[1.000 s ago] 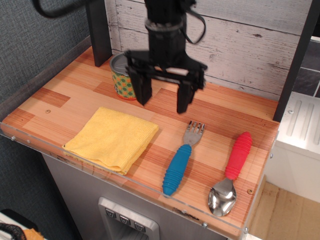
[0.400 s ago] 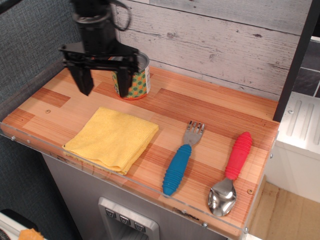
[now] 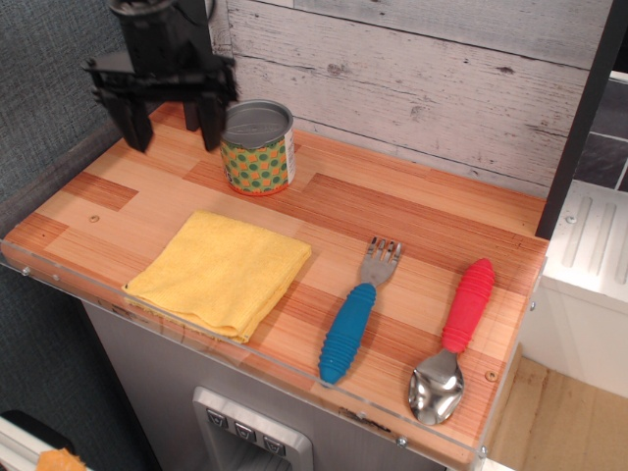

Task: Put the fork to the left of the spoon.

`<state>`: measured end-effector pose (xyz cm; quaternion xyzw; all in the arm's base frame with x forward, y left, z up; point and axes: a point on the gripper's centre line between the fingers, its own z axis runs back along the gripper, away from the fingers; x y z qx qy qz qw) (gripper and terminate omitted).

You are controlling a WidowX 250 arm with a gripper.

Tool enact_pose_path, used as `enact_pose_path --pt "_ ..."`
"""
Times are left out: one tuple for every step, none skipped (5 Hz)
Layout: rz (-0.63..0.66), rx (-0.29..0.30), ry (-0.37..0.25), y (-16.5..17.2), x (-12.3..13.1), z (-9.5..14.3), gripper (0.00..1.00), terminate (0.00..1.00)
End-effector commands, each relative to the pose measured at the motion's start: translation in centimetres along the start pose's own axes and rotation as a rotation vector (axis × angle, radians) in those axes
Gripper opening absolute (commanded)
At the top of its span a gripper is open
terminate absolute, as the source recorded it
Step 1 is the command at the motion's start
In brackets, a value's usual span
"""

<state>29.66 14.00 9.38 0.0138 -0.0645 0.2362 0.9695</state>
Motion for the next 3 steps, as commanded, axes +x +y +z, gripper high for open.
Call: enact_pose_path --pt "0.081 0.117 -0.110 1.81 2.54 2.29 1.00 0.00" --pt "0.081 0.117 -0.110 1.81 2.54 2.29 1.00 0.00" --pt "0.081 0.117 -0.110 1.81 2.54 2.29 1.00 1.00"
